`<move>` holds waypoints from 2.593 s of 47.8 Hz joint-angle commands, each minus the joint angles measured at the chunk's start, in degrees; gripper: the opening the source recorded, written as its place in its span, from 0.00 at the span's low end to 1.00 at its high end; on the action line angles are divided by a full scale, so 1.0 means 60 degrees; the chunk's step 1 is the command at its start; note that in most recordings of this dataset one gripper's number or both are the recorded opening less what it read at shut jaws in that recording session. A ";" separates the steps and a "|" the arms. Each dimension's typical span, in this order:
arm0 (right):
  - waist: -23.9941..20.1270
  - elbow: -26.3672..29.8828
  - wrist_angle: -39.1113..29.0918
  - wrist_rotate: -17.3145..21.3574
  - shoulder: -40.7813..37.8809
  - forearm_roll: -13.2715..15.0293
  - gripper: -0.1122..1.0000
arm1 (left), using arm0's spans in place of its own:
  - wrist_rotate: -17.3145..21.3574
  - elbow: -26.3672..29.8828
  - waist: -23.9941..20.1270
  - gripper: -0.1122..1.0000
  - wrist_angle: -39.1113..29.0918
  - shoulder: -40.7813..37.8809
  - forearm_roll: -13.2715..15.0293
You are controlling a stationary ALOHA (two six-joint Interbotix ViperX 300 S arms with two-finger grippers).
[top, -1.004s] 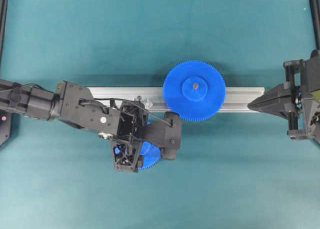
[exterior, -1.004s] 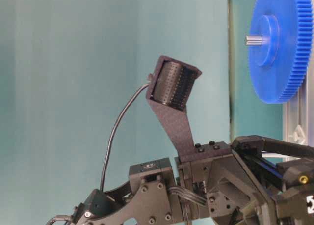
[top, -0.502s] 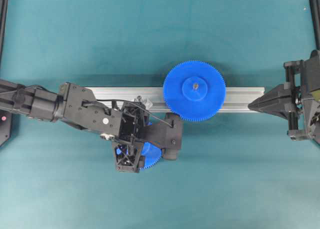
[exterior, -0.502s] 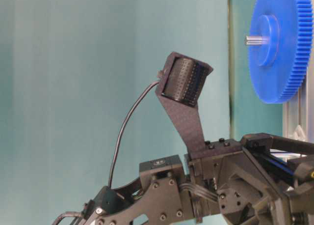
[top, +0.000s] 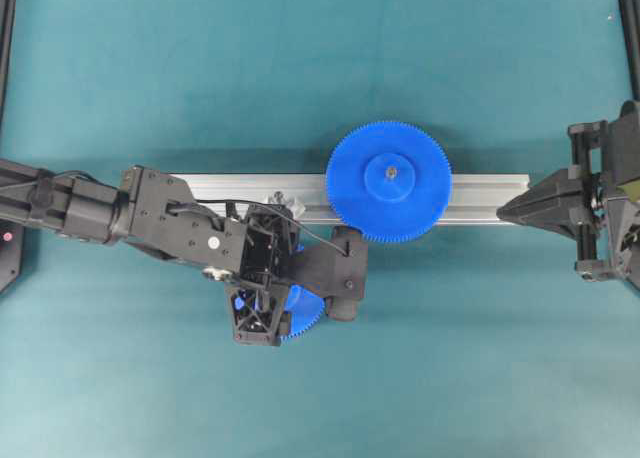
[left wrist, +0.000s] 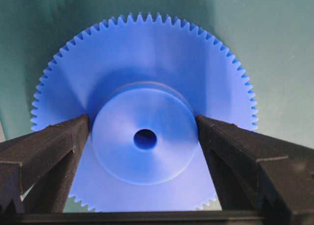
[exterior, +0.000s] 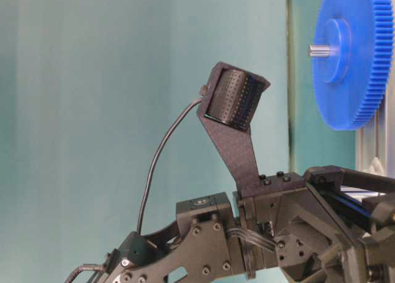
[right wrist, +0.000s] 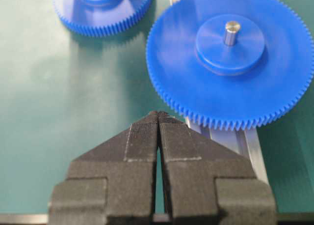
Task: Insert the small gear onto the shaft.
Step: 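Lift the gear with the left gripper and tilt it upright, then carry the upright gear toward the free left shaft on the rail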
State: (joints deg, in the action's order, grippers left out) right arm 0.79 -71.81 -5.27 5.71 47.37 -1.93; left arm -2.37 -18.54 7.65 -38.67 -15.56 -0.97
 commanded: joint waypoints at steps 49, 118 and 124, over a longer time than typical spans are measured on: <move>0.0000 0.0103 0.0044 0.0088 0.0117 0.0000 0.13 | 0.0059 0.0205 0.0015 0.73 -0.0410 0.0176 -0.0015; 0.0000 0.0059 0.0044 0.0088 0.0352 0.0000 0.13 | 0.0059 0.1743 -0.0381 0.73 -0.3486 0.2490 -0.0044; 0.0000 0.0044 0.0044 0.0103 0.0366 0.0000 0.13 | 0.0059 0.1743 -0.0571 0.73 -0.3633 0.2754 -0.0044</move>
State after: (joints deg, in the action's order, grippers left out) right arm 0.70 -72.16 -5.27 5.80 49.75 -1.93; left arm -2.11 -9.76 4.75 -60.12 -2.20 -1.05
